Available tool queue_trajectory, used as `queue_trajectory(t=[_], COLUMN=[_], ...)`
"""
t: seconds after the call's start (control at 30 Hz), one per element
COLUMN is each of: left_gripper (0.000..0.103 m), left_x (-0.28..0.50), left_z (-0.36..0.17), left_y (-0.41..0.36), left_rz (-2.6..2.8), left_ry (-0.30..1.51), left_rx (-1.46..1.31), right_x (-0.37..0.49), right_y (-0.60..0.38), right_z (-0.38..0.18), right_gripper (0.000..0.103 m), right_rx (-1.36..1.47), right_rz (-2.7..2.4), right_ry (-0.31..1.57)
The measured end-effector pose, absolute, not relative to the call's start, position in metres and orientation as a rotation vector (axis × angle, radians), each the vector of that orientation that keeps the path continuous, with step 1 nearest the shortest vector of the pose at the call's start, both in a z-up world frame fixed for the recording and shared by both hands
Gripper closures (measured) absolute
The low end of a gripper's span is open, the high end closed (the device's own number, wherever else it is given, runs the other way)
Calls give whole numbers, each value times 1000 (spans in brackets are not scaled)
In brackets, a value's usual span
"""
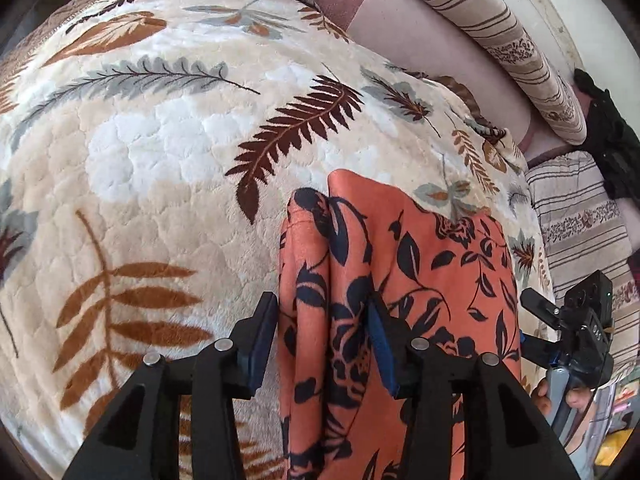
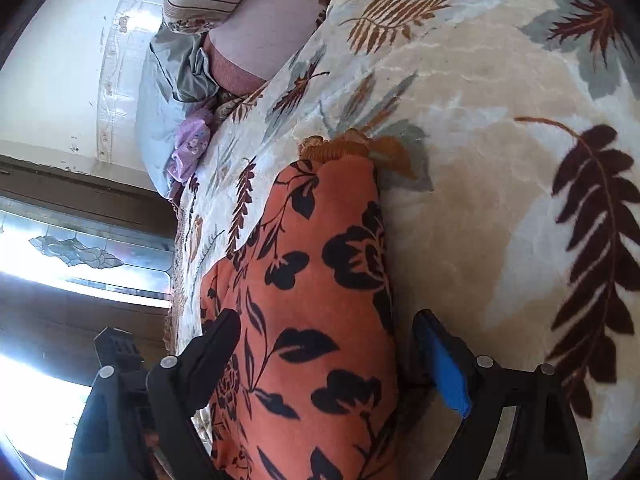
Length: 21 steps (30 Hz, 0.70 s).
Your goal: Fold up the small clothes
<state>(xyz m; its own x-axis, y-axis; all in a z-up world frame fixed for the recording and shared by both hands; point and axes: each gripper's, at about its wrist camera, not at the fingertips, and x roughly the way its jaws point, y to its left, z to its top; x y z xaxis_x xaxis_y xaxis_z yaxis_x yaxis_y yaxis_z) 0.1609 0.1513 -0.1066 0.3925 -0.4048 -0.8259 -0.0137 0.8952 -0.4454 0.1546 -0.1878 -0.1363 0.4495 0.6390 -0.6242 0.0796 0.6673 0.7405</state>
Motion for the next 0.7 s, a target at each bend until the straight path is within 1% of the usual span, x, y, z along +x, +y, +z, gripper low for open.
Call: queue_trajectory(t=[0.03,0.07,0.1,0.13,0.2,0.23,0.27,0.3,0.33,0.37,0.4,0.43,0.47,0.5,0.53,0.67,0.7], left_gripper=[58,70,77,77,76,76,76,76,76,77,77,75,70,63,61,61,63], left_x=[162,163,164,163,164,164,165,162,159,153,145,140,133,124,116,79,71], left_z=[-106,-107,-109,-110,-117,-120,-120,-117,-111,-103,-96,-91,-89,-87,-87,-89,-93], left_y=[150,148,145,144,149,153,158,161,162,163,163,163,163,165,165,159,158], left_rz=[-262,-262,-268,-269,-280,-291,-302,-307,-305,-311,-327,-343,-357,-359,-350,-355,-330], left_ry=[1139,1136,1141,1133,1121,1119,1114,1107,1092,1068,1047,1038,1035,1037,1044,1058,1069], left_rx=[-399,-374,-359,-344,-352,-387,-431,-455,-452,-436,-428,-435,-446,-453,-455,-441,-418], right_x=[159,163,163,157,142,143,148,151,150,149,145,140,134,127,120,87,76], right_y=[-186,-180,-171,-158,-134,-130,-135,-147,-160,-168,-174,-178,-183,-184,-186,-190,-192], right_z=[-134,-130,-121,-108,-92,-99,-110,-117,-119,-117,-115,-112,-109,-103,-100,-102,-107], right_gripper=[34,48,54,64,66,66,66,64,56,52,36,22,19,18,18,17,17], right_rx=[764,700,603,467,213,175,208,307,403,476,517,543,567,584,603,690,706], right_rz=[403,403,391,381,342,328,318,319,322,323,331,344,361,380,402,465,477], right_ry=[1056,1063,1049,1013,911,932,977,994,996,990,984,972,957,952,955,995,1017])
